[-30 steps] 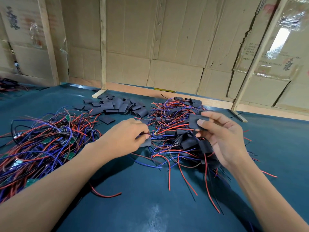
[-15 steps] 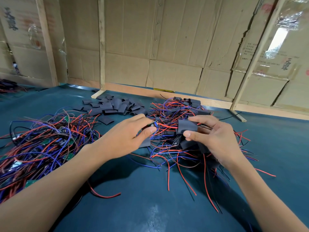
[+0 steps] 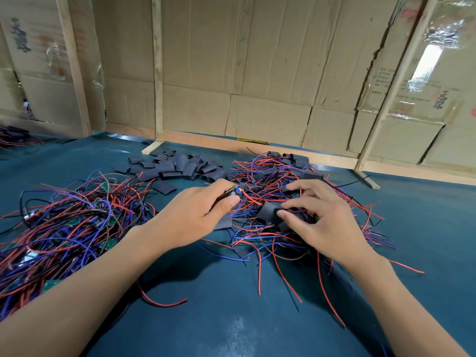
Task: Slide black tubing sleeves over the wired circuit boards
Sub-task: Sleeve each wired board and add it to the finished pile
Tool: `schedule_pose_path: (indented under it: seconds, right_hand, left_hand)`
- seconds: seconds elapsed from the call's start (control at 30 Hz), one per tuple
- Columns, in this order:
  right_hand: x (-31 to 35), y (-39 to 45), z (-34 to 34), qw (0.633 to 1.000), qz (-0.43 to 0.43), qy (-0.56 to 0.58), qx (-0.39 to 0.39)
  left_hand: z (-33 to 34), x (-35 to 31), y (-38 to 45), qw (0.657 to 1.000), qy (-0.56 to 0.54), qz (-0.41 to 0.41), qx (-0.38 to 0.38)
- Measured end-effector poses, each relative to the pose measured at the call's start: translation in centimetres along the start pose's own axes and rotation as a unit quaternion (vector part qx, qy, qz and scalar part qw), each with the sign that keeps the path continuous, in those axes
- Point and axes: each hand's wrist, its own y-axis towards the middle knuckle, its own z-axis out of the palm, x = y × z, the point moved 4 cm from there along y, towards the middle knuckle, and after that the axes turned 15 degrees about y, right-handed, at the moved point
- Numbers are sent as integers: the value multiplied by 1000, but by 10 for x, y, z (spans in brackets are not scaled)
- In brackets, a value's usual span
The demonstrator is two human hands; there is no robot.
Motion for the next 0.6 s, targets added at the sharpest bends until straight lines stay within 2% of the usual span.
schedule_pose_path:
  seconds: [0.13, 0.2, 0.37, 0.5, 0.6]
  right_hand:
    - [6, 0, 3, 999, -12, -38, 4]
    - [7, -1, 5, 997, 14, -56, 43]
    - [13, -5, 19, 980, -7, -140, 143]
    - [16, -5, 22, 976, -50, -178, 112]
    - [22, -4, 23, 982, -63, -165, 73]
  left_hand:
    - [3, -2, -1, 999, 34, 2, 9]
    - [5, -3, -1, 999, 41, 7, 17]
    - [7, -1, -2, 999, 32, -1, 17]
    - [4, 0, -1, 999, 13, -18, 26]
    - [2, -2, -2, 997, -57, -6, 45]
